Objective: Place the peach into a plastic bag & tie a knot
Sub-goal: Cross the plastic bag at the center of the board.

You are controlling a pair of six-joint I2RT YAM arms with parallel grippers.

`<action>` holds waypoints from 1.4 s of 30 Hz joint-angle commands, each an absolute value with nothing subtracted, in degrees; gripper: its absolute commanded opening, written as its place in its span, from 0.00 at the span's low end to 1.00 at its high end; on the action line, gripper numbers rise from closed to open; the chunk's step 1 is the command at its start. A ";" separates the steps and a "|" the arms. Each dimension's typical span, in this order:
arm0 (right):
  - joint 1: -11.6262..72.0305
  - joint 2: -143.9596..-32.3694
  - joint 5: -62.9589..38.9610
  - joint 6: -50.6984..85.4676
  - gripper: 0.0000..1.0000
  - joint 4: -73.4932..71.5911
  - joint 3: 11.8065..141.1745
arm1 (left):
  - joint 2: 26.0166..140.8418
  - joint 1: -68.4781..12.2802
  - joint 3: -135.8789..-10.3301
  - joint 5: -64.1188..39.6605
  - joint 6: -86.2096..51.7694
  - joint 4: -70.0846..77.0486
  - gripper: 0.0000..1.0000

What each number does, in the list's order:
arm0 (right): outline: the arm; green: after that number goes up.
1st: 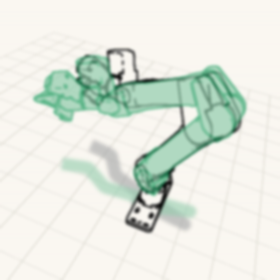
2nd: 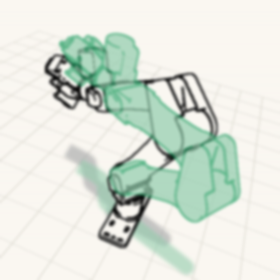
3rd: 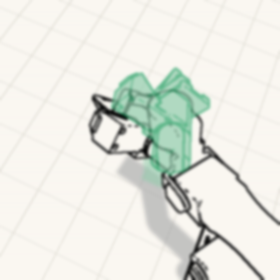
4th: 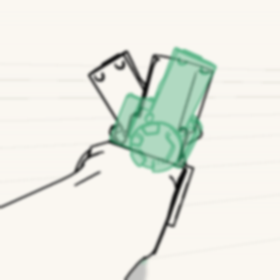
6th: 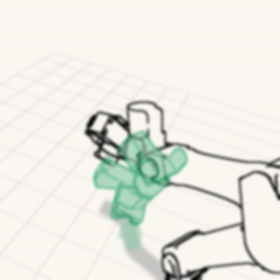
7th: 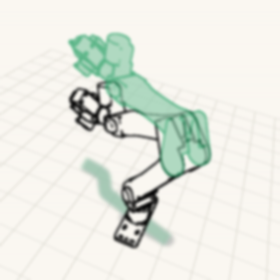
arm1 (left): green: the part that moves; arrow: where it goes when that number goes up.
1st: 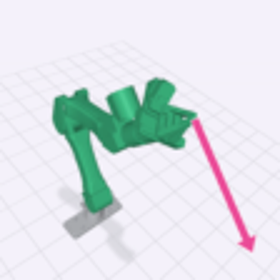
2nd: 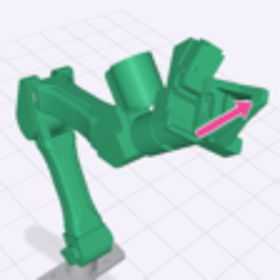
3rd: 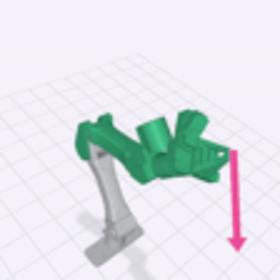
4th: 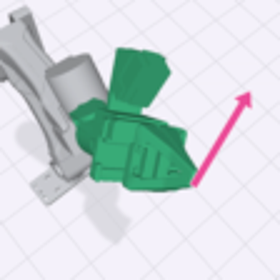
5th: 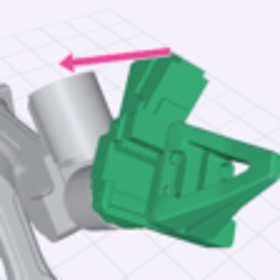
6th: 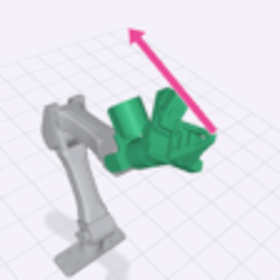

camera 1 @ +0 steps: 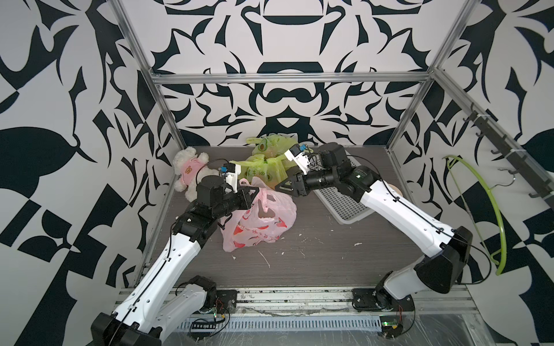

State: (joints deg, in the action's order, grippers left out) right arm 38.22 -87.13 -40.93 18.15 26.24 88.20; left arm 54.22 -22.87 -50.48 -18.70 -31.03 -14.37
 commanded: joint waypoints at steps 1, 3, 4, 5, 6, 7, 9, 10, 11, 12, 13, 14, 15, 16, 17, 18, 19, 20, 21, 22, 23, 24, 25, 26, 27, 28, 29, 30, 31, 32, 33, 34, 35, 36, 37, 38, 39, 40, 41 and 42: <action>37.91 -89.19 -46.93 11.74 0.53 28.63 94.12 | 54.85 -22.97 -50.59 -23.18 -29.49 -11.75 0.00; 37.41 -92.25 -50.34 8.93 0.55 30.97 98.09 | 55.69 -22.96 -51.43 -24.96 -29.18 -11.69 0.00; 37.00 -93.99 -52.05 8.08 0.55 31.93 99.95 | 56.25 -22.94 -51.82 -25.75 -29.05 -11.69 0.00; 36.54 -95.33 -53.58 7.67 0.56 32.36 101.45 | 56.61 -22.96 -52.10 -26.47 -28.94 -11.56 0.00; 35.89 -97.05 -55.94 6.80 0.57 33.00 102.96 | 57.00 -23.01 -52.33 -27.35 -28.93 -11.20 0.00; 35.12 -98.55 -58.67 5.77 0.58 33.87 104.40 | 57.28 -22.98 -52.49 -27.97 -29.00 -10.93 0.00; 33.56 -101.52 -60.59 4.51 0.59 35.80 106.55 | 57.80 -22.95 -52.83 -28.86 -28.94 -10.72 0.00; 32.81 -102.96 -62.21 3.41 0.59 37.18 107.39 | 58.00 -22.94 -53.03 -29.25 -28.85 -10.68 0.00; 32.30 -104.06 -63.79 2.58 0.60 38.08 107.73 | 58.15 -22.94 -53.17 -29.47 -28.83 -10.72 0.00; 31.83 -104.85 -65.11 1.67 0.60 39.01 107.91 | 58.29 -22.96 -53.26 -29.79 -28.78 -10.64 0.00; 31.63 -105.35 -65.82 1.13 0.60 39.25 107.54 | 58.45 -22.96 -53.42 -30.05 -28.79 -10.63 0.00; 31.58 -105.69 -66.47 1.01 0.61 39.12 107.05 | 58.53 -22.94 -53.47 -30.27 -28.83 -10.63 0.00; 31.59 -106.25 -67.67 0.97 0.61 39.20 106.75 | 58.77 -22.96 -53.57 -30.54 -28.83 -10.63 0.00; 31.80 -106.74 -67.81 0.05 0.61 40.53 106.85 | 58.88 -22.94 -53.70 -30.61 -28.79 -10.63 0.00; 32.07 -107.08 -68.14 -0.50 0.61 41.22 106.67 | 58.95 -22.98 -53.85 -30.67 -28.74 -10.64 0.00; 32.31 -107.29 -68.20 -1.01 0.61 41.83 106.38 | 59.10 -22.97 -53.94 -30.76 -28.73 -10.63 0.00; 32.39 -107.27 -68.33 -1.38 0.61 42.10 105.90 | 59.14 -22.96 -54.04 -30.85 -28.74 -10.55 0.00; 32.41 -107.15 -68.22 -1.35 0.61 41.73 105.17 | 59.21 -22.99 -54.11 -30.93 -28.82 -10.55 0.00; 32.36 -106.93 -68.16 -1.27 0.61 41.13 104.43 | 59.25 -22.96 -54.19 -31.06 -28.78 -10.55 0.00; 32.38 -106.75 -68.16 -0.74 0.61 40.26 103.63 | 59.31 -22.99 -54.30 -31.24 -28.83 -10.52 0.00; 32.42 -106.71 -68.28 -0.30 0.61 39.44 103.11 | 59.35 -22.94 -54.39 -31.37 -28.83 -10.51 0.00; 32.52 -106.77 -68.37 -0.22 0.61 39.04 102.79 | 59.45 -23.00 -54.48 -31.46 -28.83 -10.54 0.00; 32.65 -106.91 -68.46 -0.26 0.61 39.02 102.64 | 59.50 -22.94 -54.52 -31.55 -28.82 -10.52 0.00; 32.71 -107.17 -68.62 -0.26 0.61 39.02 102.57 | 59.50 -22.99 -54.66 -31.55 -28.76 -10.55 0.00; 32.97 -107.47 -68.67 -0.26 0.61 39.09 102.59 | 59.48 -22.94 -54.68 -31.65 -28.82 -10.55 0.00; 33.21 -107.78 -68.65 -0.30 0.60 39.25 102.57 | 59.48 -22.95 -54.71 -31.64 -28.83 -10.55 0.00; 33.46 -107.89 -68.67 -0.56 0.60 39.54 102.57 | 59.55 -23.01 -54.82 -31.60 -28.83 -10.55 0.00; 33.91 -108.09 -68.36 -0.89 0.59 39.87 102.61 | 59.58 -23.02 -54.82 -31.59 -28.87 -10.55 0.00; 34.24 -108.28 -68.06 -1.28 0.59 40.36 102.72 | 59.57 -22.97 -54.92 -31.55 -28.92 -10.63 0.00; 34.51 -108.43 -67.88 -1.56 0.58 40.79 102.66 | 59.59 -22.95 -54.94 -31.55 -28.92 -10.68 0.00; 34.85 -108.55 -67.72 -1.90 0.57 41.28 102.58 | 59.51 -23.02 -55.08 -31.47 -28.92 -10.80 0.00; 35.09 -108.63 -67.46 -2.14 0.55 41.63 102.58 | 59.38 -23.00 -55.08 -31.38 -28.83 -10.89 0.00; 35.22 -108.63 -67.24 -2.12 0.54 41.75 102.44 | 59.35 -22.95 -55.05 -31.35 -28.83 -10.98 0.00; 35.53 -108.65 -66.94 -2.15 0.53 41.81 102.33 | 59.32 -22.98 -55.14 -31.29 -28.83 -11.07 0.00; 35.80 -108.59 -66.59 -2.29 0.52 42.00 102.14 | 59.27 -22.95 -55.19 -31.22 -28.83 -11.12 0.00; 36.09 -108.56 -66.23 -2.41 0.51 42.22 102.14 | 59.23 -22.98 -55.20 -31.12 -28.83 -11.23 0.00; 36.52 -108.59 -65.93 -2.58 0.49 42.57 102.21 | 59.24 -22.92 -55.15 -31.07 -28.83 -11.25 0.00; 36.85 -108.63 -65.60 -2.92 0.47 43.00 102.28 | 59.21 -22.90 -55.13 -30.94 -28.89 -11.25 0.00; 37.13 -108.63 -65.34 -3.06 0.45 43.30 102.31 | 59.14 -22.97 -55.18 -30.94 -28.92 -11.25 0.00; 37.38 -108.63 -65.07 -3.15 0.42 43.56 102.31 | 59.13 -22.97 -55.15 -30.80 -28.92 -11.32 0.00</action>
State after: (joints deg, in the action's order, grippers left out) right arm 36.45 -109.23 -65.65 -1.85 42.15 102.32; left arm 59.59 -22.87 -53.25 -30.50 -29.69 -11.64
